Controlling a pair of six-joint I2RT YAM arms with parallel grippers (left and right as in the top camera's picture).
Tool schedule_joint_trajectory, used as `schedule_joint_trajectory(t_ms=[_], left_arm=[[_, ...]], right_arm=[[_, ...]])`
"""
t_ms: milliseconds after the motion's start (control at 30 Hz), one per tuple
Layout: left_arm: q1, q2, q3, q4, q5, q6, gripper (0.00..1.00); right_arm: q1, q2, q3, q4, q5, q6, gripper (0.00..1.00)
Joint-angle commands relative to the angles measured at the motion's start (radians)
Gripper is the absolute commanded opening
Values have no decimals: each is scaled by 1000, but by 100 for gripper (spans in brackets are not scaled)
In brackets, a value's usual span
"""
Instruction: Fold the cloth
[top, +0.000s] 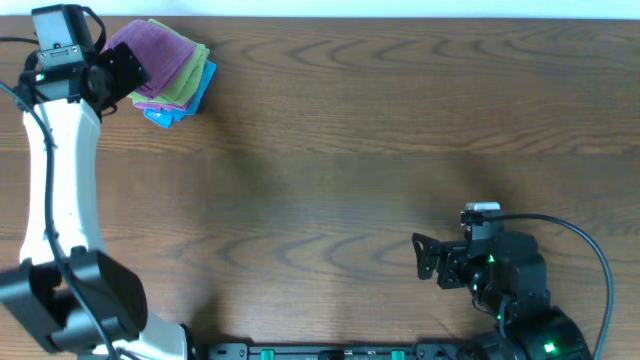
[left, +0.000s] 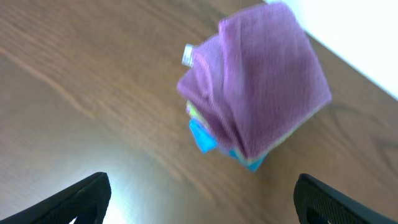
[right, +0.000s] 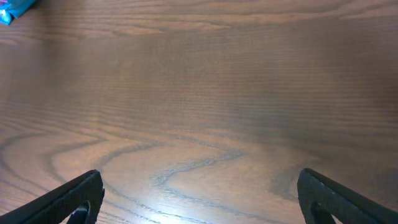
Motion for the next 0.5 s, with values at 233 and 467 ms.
schedule_joint_trajectory(t_ms=[233,467], left_arm=[[4,-208,23,-150,-15,83,95],[4,-319,22,-314,-37,179,95]], right_arm=[[-5,-5,-4,-1,2,14,99],[-5,-5,-3,-1,2,14,99]])
